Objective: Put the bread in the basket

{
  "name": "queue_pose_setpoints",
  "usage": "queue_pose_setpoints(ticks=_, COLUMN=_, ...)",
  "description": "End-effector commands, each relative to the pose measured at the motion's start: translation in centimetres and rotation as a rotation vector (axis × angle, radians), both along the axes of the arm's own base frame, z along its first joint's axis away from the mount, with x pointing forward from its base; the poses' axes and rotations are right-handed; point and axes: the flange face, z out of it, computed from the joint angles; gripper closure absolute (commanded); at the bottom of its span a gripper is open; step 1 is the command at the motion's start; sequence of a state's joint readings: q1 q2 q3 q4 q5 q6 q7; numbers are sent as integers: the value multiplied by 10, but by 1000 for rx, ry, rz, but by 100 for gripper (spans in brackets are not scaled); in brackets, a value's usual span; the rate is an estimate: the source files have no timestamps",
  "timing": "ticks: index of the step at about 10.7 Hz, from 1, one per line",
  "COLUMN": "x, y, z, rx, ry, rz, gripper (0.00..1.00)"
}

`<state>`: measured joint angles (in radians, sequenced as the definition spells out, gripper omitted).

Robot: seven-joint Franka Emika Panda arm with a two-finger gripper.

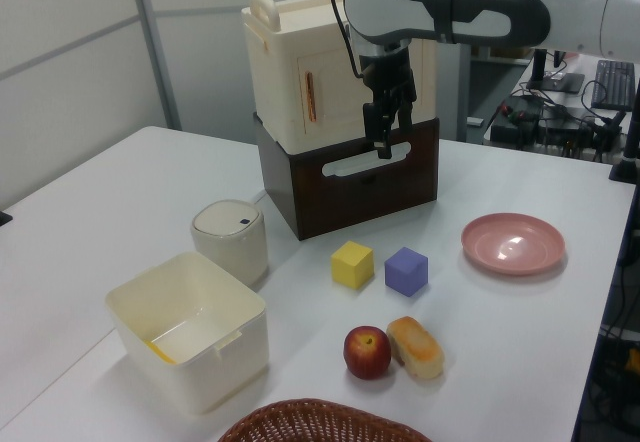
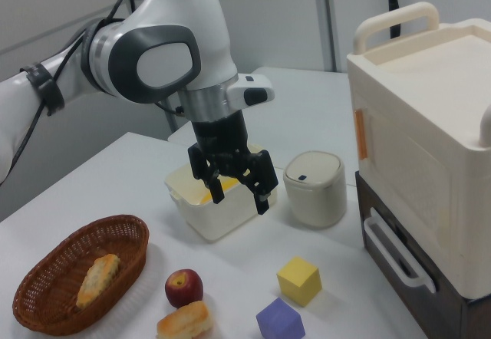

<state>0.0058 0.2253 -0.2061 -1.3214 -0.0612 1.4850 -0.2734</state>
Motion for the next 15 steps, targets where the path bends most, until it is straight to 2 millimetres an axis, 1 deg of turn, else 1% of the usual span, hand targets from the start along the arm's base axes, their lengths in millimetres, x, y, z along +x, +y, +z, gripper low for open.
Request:
queue_pose_setpoints(ticks=1, x=-6, y=4, z=2, rx=21, ry=-18, rz=28, gripper=0)
queue_pose_setpoints(ticks=8, x=-6, y=8, z=0, rx=25, ry=-10, rz=36, gripper=0)
queue_pose_setpoints(ticks=13, x=-2, y=11, z=-5, rx=28, ry=-4, rz=83, gripper=0)
queue_pose_setpoints(ticks=14, x=0, y=15, z=-9, rx=30, ry=4, rz=88, gripper=0)
queue_pose_setpoints(ticks=15, x=3, y=32, z=-16, rx=37, ry=19, rz=116, gripper=0)
